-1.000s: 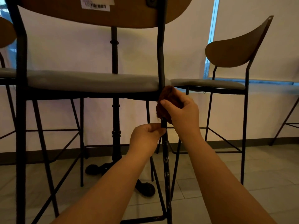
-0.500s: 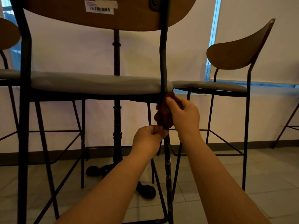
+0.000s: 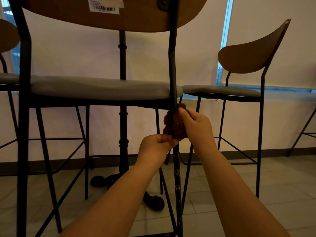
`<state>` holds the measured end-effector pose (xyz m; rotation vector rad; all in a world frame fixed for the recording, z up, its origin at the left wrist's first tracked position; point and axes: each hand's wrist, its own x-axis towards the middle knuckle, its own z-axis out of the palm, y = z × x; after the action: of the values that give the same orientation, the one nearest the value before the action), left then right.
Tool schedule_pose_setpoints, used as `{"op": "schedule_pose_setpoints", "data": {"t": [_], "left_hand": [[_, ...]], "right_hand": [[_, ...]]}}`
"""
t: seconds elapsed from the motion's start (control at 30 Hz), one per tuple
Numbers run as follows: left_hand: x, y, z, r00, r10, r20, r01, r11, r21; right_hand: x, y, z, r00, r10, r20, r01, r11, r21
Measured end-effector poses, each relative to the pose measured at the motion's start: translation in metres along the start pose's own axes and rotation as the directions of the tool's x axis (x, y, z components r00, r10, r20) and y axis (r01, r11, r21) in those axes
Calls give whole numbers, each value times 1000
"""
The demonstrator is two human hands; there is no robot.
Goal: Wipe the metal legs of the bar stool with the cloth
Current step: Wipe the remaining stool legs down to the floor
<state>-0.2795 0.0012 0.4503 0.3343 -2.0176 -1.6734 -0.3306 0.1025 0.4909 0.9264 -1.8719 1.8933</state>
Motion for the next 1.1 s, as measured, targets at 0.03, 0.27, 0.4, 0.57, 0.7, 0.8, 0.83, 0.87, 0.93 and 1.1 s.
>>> {"op": "schedule_pose_setpoints", "data": {"t": [0.03,0.27,0.4,0.57,0.7,0.8,0.83,0.87,0.93,1.1], "left_hand": [[0,-1,0,1000,-18,8,18,1000,-3],[9,3,2,988,-154,0,154,986,-55],[15,2,6,977,-214,14,215,977,-18],[7,6,7,965,-253,63,249,966,73],[-8,-3,-6,996,-46,77,43,998,42],[-13,-1,-8,986,-125,106,117,990,79],[-14,0,-8,984,-144,103,133,985,110],[-16,0,-9,984,-140,107,125,983,137],[-19,-2,-13,989,-102,108,83,981,174],[-20,2,-22,998,-38,45,29,982,185]], "right_hand": [[-1,1,0,1000,-3,-6,2,1000,-20],[-7,-1,25,966,-230,-115,164,897,-410],[4,-5,29,974,-192,-120,78,783,-617],[5,-12,25,990,-118,-75,33,719,-694],[-2,-9,22,997,-59,-45,19,788,-615],[-14,2,20,1000,6,-20,-15,879,-476],[-18,5,19,1000,17,-8,-19,903,-429],[-21,7,18,1000,26,3,-23,922,-387],[-24,9,15,999,49,21,-40,948,-315],[-32,10,6,985,119,124,-98,981,-166]]}}
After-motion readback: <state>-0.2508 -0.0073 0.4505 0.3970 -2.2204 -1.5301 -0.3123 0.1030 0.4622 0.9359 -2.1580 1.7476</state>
